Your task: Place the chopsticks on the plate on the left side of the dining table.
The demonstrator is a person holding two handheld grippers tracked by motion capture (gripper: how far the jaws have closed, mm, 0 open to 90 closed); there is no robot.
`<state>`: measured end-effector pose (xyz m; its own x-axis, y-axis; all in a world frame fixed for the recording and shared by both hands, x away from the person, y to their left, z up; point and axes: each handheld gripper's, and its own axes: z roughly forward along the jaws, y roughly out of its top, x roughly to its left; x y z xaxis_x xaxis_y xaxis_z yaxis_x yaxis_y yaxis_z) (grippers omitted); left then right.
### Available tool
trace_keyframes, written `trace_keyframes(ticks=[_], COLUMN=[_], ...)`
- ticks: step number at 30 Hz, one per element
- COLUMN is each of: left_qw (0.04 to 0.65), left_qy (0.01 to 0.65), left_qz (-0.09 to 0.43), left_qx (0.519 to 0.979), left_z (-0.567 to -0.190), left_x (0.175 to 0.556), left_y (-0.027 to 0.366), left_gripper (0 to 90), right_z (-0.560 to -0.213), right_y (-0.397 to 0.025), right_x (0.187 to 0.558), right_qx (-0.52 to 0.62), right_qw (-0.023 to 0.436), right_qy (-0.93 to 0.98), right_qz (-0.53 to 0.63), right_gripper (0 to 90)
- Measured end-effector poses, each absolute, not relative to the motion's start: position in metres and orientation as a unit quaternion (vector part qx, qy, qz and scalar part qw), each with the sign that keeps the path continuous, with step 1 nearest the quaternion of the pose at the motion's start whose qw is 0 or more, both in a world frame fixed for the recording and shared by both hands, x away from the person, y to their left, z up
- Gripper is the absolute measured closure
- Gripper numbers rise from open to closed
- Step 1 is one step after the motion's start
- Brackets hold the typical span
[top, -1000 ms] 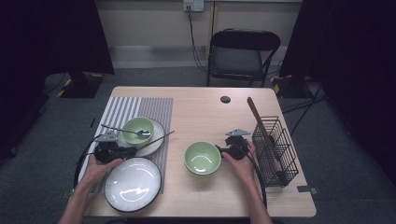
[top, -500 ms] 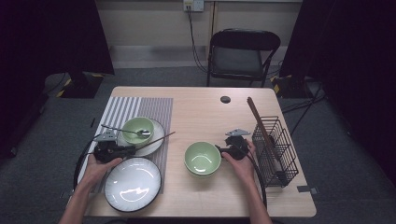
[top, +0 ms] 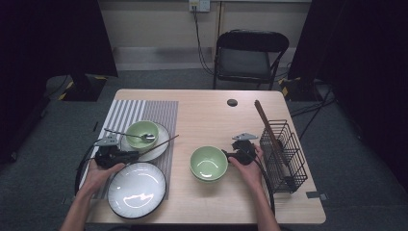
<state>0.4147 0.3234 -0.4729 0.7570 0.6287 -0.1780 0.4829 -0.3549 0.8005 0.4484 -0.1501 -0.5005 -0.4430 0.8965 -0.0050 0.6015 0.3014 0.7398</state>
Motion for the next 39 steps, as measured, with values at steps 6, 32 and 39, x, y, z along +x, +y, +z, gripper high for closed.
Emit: trace_keyframes(ticks=[6, 32, 39], left_qw=[0.461, 0.512, 0.507], left_qy=[0.343, 0.315, 0.303], left_qz=[0.077, 0.050, 0.053], left_qx=[0.815, 0.797, 0.805], left_z=[-0.470, -0.449, -0.442], left_x=[0.414, 0.405, 0.404], left_y=[0.323, 0.306, 0.289], left_gripper=[78.5, 64.2, 54.2], right_z=[-0.501, -0.486, -0.461], right_y=[-0.150, -0.151, -0.151], right_x=[0.448, 0.445, 0.438], right_qx=[0.482, 0.487, 0.478], right_qw=[0.215, 0.230, 0.233], right_qy=[0.777, 0.762, 0.744], right_qz=[0.342, 0.360, 0.405], right_gripper=[19.1, 25.7, 28.6])
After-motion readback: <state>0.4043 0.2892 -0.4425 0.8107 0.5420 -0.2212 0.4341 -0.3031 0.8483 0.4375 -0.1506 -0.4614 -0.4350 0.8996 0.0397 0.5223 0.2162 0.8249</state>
